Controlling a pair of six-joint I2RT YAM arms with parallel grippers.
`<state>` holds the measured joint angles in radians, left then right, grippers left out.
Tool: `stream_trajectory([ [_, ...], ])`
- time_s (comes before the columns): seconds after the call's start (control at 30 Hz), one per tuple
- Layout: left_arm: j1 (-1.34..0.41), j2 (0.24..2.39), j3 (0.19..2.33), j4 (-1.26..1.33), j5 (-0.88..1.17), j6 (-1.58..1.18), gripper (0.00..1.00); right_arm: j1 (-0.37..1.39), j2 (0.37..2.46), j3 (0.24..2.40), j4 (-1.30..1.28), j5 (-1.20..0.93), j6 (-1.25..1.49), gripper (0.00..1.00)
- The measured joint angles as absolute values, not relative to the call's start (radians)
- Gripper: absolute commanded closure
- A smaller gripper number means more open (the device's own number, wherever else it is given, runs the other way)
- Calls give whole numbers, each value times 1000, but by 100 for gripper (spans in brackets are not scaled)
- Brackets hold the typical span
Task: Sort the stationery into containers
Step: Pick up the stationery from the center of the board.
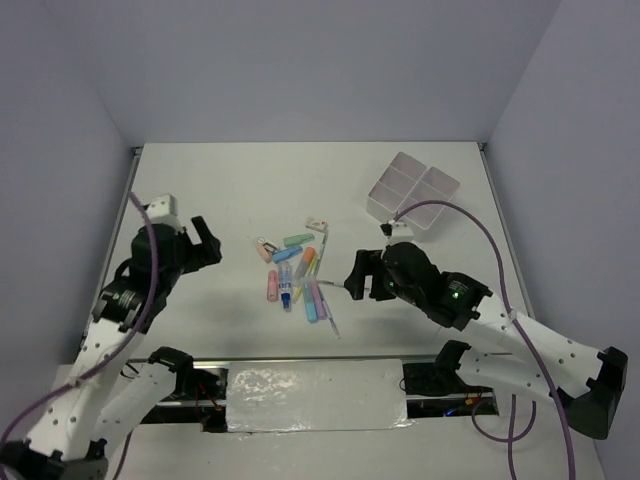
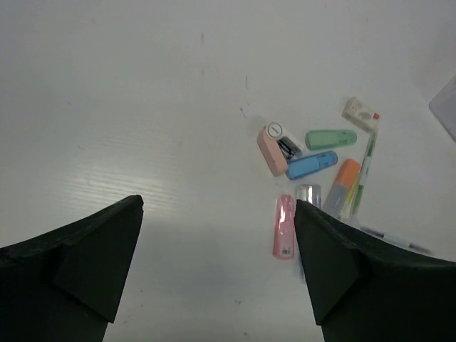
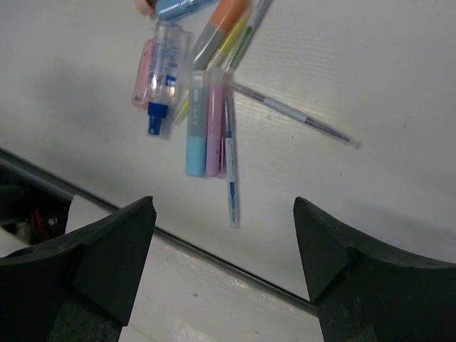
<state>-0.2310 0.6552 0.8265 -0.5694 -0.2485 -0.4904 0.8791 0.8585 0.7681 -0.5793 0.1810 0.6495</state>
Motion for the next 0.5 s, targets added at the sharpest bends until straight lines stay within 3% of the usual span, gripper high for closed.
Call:
stream_trajectory([
  [0.1, -423, 775, 826, -561, -297, -597, 1, 879, 832, 770, -591, 257, 670, 14],
  [0.27, -922, 1036, 890, -575, -522, -824, 2, 879, 734, 809, -664, 347, 676, 13],
  [0.5, -1014, 1290, 941, -558, -651, -979, 15, 879, 618, 831, -747, 379, 676, 12],
])
